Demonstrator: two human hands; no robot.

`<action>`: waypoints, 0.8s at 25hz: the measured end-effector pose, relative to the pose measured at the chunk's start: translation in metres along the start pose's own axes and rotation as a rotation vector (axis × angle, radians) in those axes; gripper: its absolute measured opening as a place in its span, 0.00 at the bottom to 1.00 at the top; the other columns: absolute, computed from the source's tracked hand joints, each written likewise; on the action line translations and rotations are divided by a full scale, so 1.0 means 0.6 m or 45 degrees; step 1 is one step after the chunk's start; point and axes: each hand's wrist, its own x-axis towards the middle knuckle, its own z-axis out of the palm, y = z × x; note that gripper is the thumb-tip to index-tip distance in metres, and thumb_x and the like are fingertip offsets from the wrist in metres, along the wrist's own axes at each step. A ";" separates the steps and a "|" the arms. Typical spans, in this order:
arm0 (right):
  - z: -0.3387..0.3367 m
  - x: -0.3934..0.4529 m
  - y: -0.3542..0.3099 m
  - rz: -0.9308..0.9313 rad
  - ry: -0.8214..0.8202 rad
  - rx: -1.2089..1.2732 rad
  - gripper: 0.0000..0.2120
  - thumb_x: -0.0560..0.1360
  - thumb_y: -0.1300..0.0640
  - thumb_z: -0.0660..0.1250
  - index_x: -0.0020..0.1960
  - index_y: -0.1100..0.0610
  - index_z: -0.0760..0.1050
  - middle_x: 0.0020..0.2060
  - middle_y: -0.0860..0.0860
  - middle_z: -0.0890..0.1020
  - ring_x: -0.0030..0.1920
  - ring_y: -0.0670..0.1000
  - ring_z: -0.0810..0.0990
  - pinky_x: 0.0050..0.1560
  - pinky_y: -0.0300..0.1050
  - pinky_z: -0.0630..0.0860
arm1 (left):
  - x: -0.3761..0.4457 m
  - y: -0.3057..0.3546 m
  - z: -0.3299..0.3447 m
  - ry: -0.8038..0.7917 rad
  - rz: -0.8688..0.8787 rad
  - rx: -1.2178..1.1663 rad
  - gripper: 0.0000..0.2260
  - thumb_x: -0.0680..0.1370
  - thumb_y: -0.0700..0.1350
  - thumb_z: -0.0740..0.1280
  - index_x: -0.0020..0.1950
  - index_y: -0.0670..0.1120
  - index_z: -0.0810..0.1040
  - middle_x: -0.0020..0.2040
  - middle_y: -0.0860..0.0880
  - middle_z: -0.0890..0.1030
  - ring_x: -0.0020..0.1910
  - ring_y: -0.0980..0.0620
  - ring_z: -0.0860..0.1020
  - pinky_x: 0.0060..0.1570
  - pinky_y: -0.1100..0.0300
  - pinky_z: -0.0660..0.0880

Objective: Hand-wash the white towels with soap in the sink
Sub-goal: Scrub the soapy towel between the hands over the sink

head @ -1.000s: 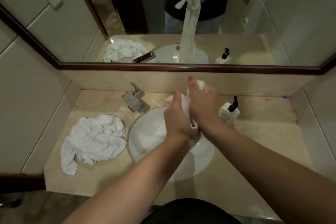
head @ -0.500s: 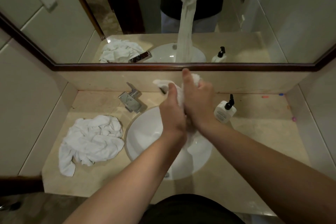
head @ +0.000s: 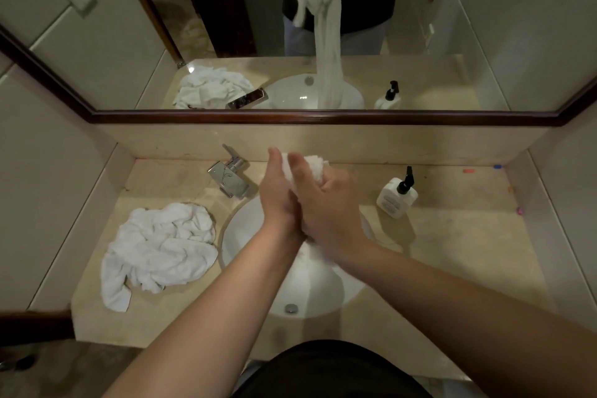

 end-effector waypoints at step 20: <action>0.067 -0.021 -0.045 0.022 0.172 0.130 0.23 0.80 0.49 0.65 0.30 0.60 0.72 0.26 0.55 0.78 0.28 0.54 0.78 0.29 0.48 0.73 | -0.008 0.065 -0.048 -0.032 -0.004 0.185 0.26 0.83 0.58 0.57 0.34 0.45 0.81 0.33 0.48 0.83 0.34 0.53 0.83 0.33 0.63 0.77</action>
